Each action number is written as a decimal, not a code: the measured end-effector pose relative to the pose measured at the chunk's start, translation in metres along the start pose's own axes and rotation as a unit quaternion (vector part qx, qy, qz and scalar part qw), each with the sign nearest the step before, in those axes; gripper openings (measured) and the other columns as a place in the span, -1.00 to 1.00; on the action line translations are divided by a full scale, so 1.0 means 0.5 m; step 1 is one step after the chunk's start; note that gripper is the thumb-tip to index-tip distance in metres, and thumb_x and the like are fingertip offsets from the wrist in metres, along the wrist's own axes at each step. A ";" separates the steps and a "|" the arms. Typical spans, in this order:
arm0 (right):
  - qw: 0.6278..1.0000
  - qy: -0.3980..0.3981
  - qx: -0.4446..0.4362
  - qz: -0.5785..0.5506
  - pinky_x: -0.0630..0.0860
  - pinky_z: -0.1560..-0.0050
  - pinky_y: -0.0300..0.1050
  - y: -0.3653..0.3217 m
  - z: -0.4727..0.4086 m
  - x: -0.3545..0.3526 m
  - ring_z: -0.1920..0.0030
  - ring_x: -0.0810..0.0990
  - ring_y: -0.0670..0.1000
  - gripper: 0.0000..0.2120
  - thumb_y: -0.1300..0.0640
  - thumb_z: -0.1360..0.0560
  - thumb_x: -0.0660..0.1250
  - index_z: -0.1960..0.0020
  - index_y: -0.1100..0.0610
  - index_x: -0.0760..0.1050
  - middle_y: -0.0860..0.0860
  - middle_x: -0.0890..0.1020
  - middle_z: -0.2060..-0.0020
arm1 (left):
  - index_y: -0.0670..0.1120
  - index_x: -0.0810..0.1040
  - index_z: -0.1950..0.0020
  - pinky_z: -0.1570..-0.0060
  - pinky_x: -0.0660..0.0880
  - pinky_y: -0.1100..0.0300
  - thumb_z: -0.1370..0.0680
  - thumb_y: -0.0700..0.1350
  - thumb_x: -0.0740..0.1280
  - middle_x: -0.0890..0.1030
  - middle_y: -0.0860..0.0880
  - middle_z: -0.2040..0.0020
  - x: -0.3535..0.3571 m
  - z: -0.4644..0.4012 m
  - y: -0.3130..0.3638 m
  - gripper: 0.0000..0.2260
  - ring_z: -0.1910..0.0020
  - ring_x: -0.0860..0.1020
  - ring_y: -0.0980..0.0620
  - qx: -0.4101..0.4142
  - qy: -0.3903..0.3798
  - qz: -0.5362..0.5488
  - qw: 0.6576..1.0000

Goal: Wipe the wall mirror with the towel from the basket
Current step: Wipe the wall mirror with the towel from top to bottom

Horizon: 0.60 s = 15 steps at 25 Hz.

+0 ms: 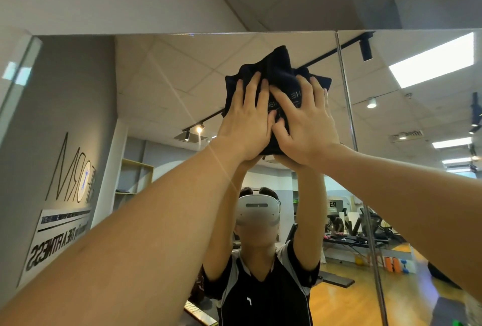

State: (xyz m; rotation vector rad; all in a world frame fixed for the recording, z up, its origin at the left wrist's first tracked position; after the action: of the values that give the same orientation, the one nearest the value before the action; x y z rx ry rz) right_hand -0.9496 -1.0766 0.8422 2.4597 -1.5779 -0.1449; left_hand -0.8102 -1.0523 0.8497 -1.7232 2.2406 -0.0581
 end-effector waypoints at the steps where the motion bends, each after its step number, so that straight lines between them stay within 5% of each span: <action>1: 1.000 0.003 0.001 -0.001 0.01 -0.58 0.37 -0.023 -0.005 0.009 -0.60 0.03 0.31 -0.44 -0.09 -0.58 0.12 -0.57 -0.11 0.23 0.18 0.19 -0.58 | -0.18 -0.06 -0.67 -0.62 -0.01 -0.14 -0.74 0.02 0.06 -0.10 -0.18 -0.67 -0.008 0.008 -0.022 -0.42 -0.64 -0.13 -0.27 0.002 0.002 0.000 1.000; 15: 1.000 0.022 0.005 0.012 0.06 -0.56 0.39 -0.417 -0.115 0.165 -0.58 0.09 0.34 -0.46 -0.12 -0.58 0.09 -0.55 -0.08 0.28 0.22 0.23 -0.56 | -0.13 -0.07 -0.68 -0.59 0.14 -0.19 -0.72 0.06 0.07 -0.11 -0.12 -0.68 -0.135 0.104 -0.429 -0.40 -0.65 -0.12 -0.22 -0.007 -0.001 0.003 1.000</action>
State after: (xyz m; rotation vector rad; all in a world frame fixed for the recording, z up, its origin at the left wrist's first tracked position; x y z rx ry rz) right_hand -0.7186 -1.0603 0.8525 2.4333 -1.5947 -0.0793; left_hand -0.5799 -1.0387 0.8624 -1.7220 2.2510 -0.0387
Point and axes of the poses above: each hand's wrist, its own z-axis away from the middle knuckle, its own x-axis out of the palm, y = z × x, the point moved 3 cm from there along -z, towards the middle knuckle
